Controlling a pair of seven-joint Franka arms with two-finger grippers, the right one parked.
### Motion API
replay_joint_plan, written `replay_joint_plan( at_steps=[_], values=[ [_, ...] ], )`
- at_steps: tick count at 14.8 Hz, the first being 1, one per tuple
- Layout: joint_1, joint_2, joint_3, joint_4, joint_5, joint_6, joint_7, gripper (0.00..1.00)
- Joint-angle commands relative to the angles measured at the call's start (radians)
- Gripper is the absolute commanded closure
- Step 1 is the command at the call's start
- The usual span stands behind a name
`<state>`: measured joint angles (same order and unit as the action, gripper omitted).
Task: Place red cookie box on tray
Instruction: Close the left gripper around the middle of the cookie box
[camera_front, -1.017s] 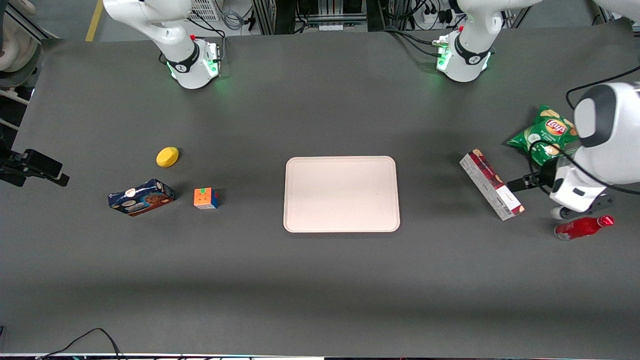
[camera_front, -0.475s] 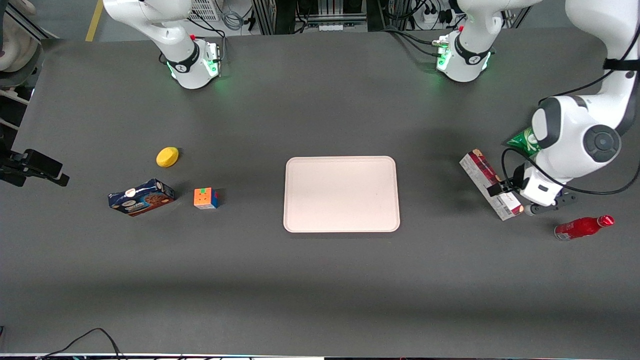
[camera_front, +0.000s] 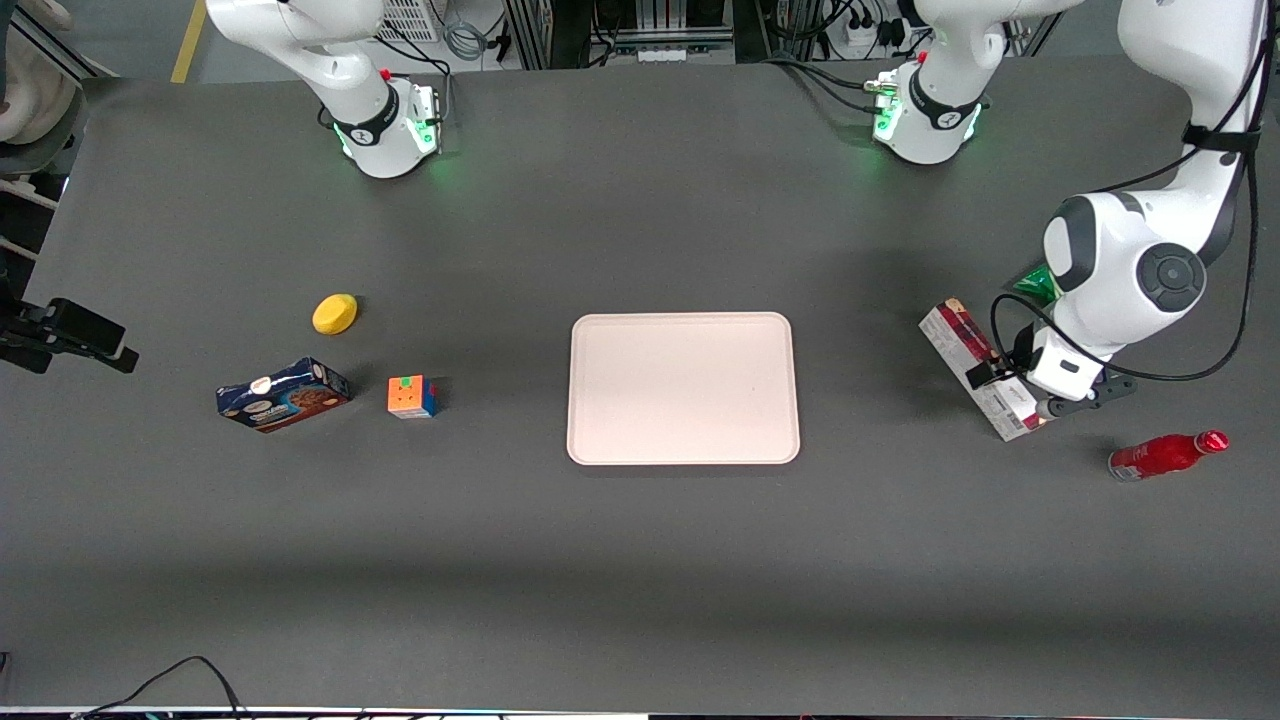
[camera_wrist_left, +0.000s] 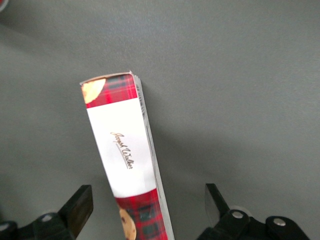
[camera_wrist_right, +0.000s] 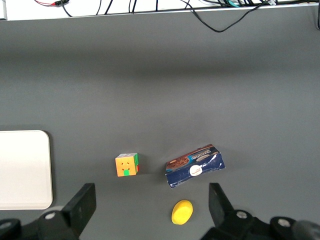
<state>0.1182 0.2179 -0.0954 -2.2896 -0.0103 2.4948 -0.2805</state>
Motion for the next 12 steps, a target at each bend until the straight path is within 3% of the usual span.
replay_joint_plan(
  at_steps=[1,3,5,6,9,10,12],
  values=[
    [0.001,0.029,0.0,-0.04,0.001,0.087,-0.049,0.0],
    [0.001,0.044,0.0,-0.044,0.001,0.108,-0.049,0.01],
    [0.0,0.052,0.0,-0.048,0.001,0.122,-0.049,0.13],
    [-0.002,0.052,0.002,-0.048,0.001,0.122,-0.051,0.26],
    [-0.008,0.048,0.0,-0.047,0.001,0.104,-0.051,0.82],
    [-0.009,0.047,0.002,-0.047,0.001,0.102,-0.048,0.94],
    [-0.011,0.046,0.002,-0.045,0.003,0.101,-0.042,1.0]
  ],
)
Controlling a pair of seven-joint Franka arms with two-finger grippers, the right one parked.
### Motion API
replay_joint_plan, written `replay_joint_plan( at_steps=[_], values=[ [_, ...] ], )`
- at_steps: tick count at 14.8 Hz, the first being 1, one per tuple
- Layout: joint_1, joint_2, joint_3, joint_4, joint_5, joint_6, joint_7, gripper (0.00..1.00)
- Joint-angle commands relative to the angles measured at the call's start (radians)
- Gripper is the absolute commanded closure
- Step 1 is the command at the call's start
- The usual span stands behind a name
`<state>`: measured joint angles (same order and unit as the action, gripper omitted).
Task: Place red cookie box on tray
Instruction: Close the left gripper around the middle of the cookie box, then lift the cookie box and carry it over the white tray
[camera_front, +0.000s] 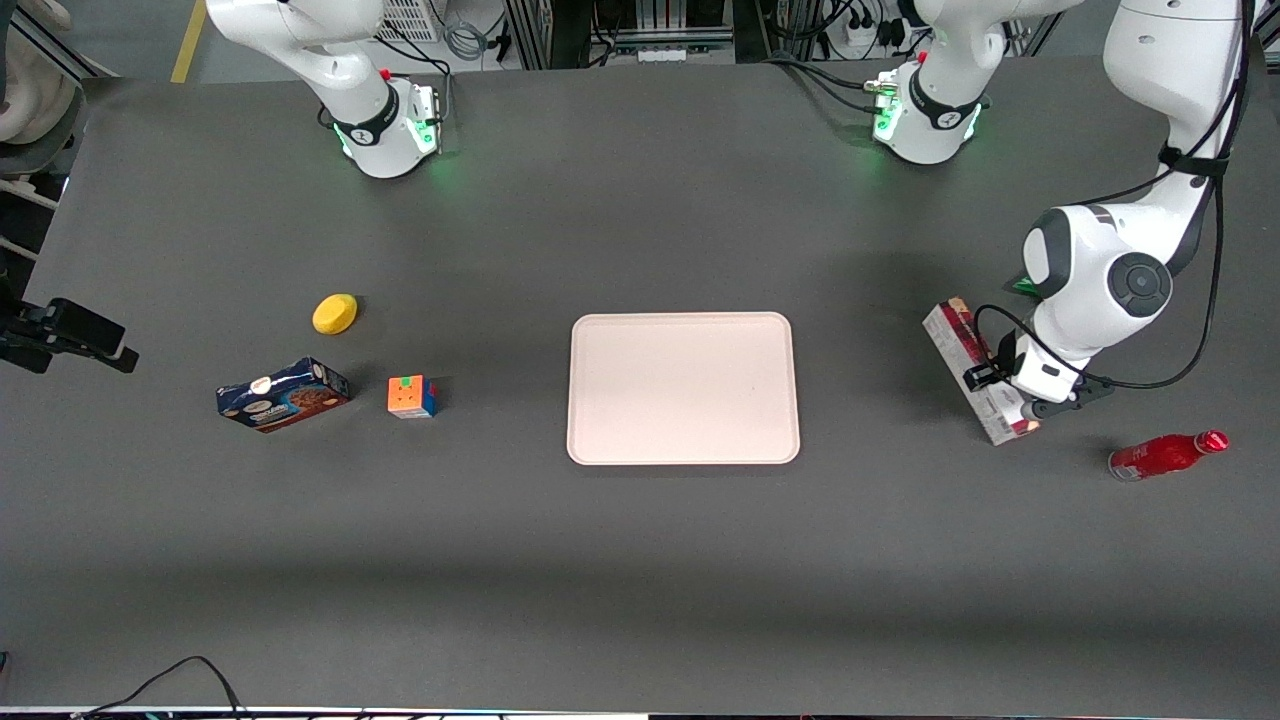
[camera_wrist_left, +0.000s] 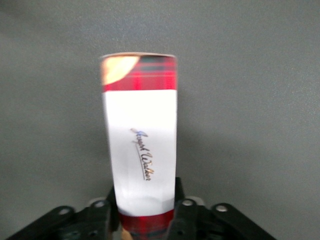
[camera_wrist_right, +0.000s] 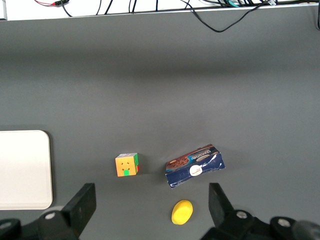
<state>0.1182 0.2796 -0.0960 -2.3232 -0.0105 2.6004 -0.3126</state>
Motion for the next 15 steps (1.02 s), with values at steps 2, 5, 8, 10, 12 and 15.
replay_joint_plan(
  at_steps=[2,5,8,10,12,15],
  values=[
    [-0.037,-0.025,0.002,0.005,0.003,-0.048,-0.016,1.0],
    [-0.078,-0.068,0.001,0.077,0.004,-0.204,-0.003,1.0],
    [-0.135,-0.143,-0.001,0.146,0.012,-0.33,0.081,1.0],
    [-0.158,-0.192,-0.005,0.217,0.009,-0.408,0.09,1.0],
    [-0.195,-0.215,-0.01,0.318,0.009,-0.509,0.112,1.0],
    [-0.248,-0.206,-0.017,0.477,0.006,-0.617,0.138,1.0]
  ],
)
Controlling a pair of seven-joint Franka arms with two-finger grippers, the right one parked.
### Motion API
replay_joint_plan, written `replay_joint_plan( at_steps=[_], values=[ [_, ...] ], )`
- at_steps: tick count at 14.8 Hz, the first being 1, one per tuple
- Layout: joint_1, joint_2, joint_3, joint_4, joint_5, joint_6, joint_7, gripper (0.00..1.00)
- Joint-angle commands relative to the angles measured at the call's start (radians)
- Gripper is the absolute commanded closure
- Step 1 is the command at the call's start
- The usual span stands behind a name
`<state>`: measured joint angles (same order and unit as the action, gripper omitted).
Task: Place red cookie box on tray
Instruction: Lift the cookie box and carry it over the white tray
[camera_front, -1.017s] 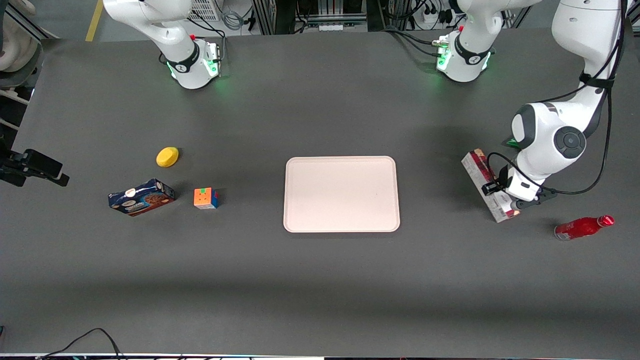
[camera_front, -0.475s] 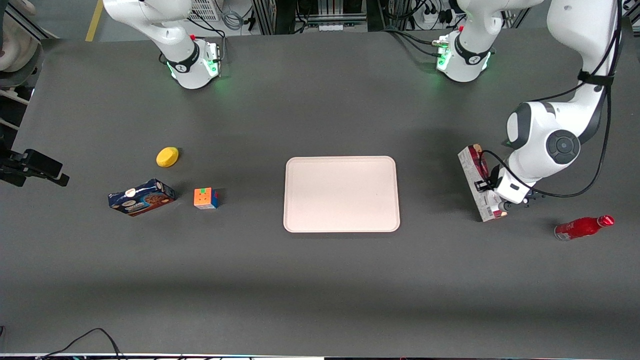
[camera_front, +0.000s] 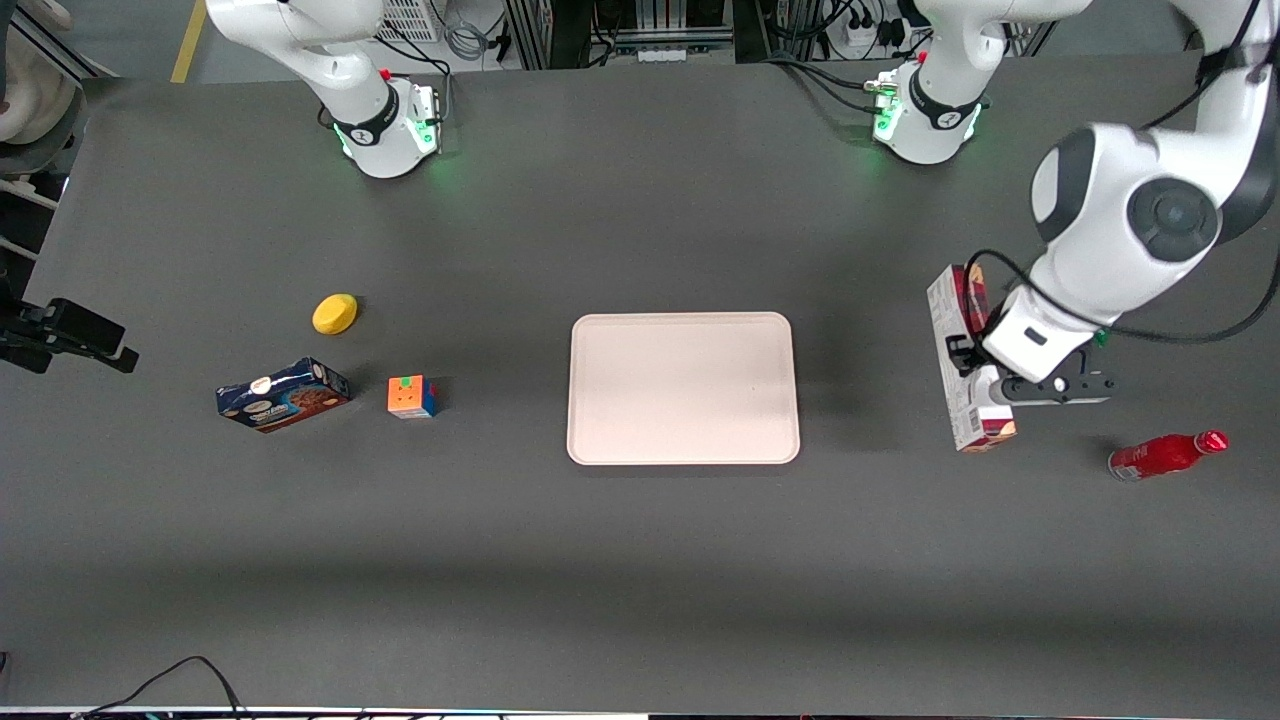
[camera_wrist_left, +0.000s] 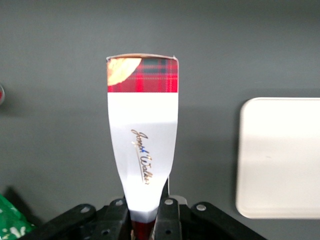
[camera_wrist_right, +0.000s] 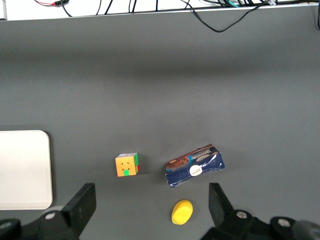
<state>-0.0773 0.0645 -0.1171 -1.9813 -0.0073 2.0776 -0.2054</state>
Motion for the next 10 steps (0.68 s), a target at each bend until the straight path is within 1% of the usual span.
replay_joint_plan(
  at_steps=[1,4,5,7,8,10],
  values=[
    [-0.061,0.012,-0.027,0.159,0.003,-0.091,0.031,1.0],
    [-0.067,0.075,-0.142,0.246,-0.002,-0.105,0.009,1.0],
    [-0.087,0.105,-0.163,0.263,-0.006,-0.106,-0.021,1.0],
    [-0.127,0.164,-0.18,0.271,0.006,-0.094,-0.101,1.0],
    [-0.145,0.194,-0.19,0.272,0.013,-0.088,-0.109,1.0],
    [-0.17,0.254,-0.193,0.263,0.056,-0.029,-0.199,1.0]
  ],
)
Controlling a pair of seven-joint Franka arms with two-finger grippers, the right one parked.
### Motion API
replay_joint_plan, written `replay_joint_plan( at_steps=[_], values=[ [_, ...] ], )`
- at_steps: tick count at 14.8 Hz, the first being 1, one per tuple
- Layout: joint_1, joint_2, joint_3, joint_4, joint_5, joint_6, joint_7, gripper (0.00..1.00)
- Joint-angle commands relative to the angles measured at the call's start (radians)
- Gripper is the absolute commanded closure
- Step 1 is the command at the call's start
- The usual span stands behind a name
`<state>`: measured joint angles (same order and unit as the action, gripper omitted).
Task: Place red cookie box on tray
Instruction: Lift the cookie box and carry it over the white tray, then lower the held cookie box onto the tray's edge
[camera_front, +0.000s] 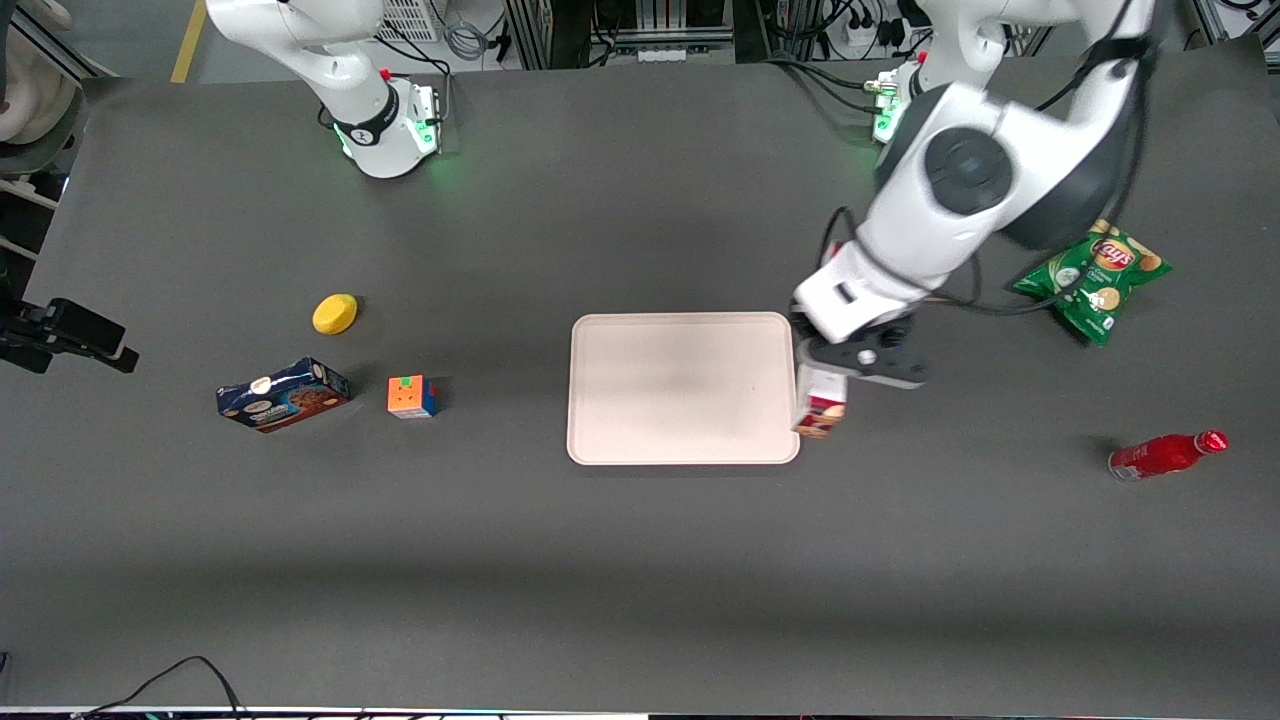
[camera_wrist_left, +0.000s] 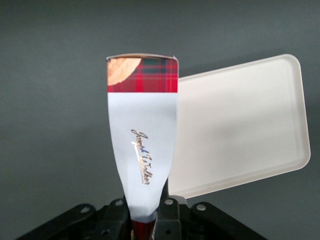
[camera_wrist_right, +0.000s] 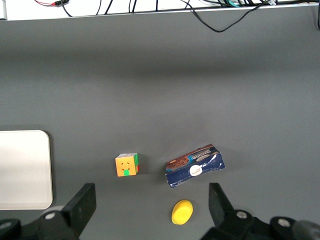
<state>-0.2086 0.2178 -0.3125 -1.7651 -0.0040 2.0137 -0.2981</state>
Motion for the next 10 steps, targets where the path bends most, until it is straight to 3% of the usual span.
replay_joint_plan(
  at_steps=[1,4,10],
  values=[
    [-0.066,0.141,0.003,0.049,0.093,0.06,-0.171,1.0],
    [-0.09,0.236,0.003,0.042,0.197,0.161,-0.314,1.0],
    [-0.1,0.295,0.013,-0.062,0.2,0.335,-0.335,1.0]
  ],
)
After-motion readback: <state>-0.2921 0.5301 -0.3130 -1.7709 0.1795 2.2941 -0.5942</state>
